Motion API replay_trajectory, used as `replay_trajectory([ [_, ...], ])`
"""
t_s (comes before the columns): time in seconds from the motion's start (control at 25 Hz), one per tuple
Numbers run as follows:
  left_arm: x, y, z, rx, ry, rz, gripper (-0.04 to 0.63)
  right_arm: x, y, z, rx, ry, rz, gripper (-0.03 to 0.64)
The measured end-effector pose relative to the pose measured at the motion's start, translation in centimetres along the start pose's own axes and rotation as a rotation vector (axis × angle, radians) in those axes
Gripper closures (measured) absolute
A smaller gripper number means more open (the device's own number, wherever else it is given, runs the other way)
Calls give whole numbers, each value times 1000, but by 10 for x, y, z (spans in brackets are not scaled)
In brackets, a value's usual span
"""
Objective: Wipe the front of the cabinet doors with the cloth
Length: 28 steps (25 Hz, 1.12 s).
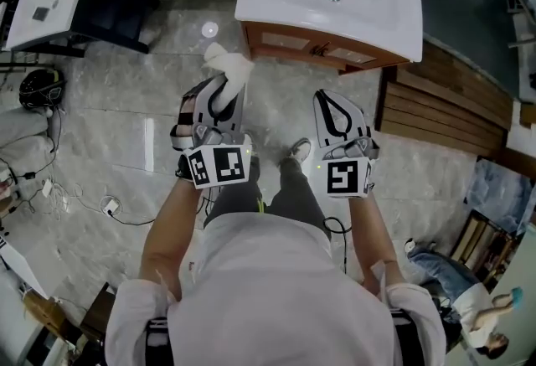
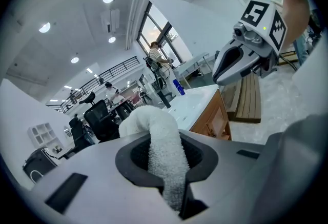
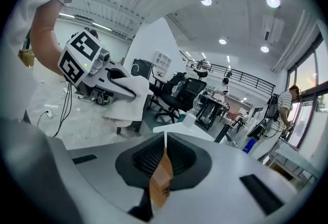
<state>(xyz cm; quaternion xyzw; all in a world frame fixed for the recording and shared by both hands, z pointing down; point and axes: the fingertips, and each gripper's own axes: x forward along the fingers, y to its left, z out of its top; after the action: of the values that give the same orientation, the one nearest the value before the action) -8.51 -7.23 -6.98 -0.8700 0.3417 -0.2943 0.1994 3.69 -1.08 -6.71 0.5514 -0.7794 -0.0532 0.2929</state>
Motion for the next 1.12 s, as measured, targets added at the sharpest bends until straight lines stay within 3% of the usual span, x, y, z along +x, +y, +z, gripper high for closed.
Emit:
replay_trajectory([
  [0.28,45,-13,-33,-9,32,23,520,40,6,-58,12,20,52,574],
  [0.56,101,-53,-96,-4,48,47,520,88,42,-139,24,19,127,574],
  [0.88,156,-106,-169,15,12,50,520,138,85,-231,0,33,139,574],
  [1.12,205,-134,-213,59,-17,42,520,183,107,-276,-24,0,151,574],
])
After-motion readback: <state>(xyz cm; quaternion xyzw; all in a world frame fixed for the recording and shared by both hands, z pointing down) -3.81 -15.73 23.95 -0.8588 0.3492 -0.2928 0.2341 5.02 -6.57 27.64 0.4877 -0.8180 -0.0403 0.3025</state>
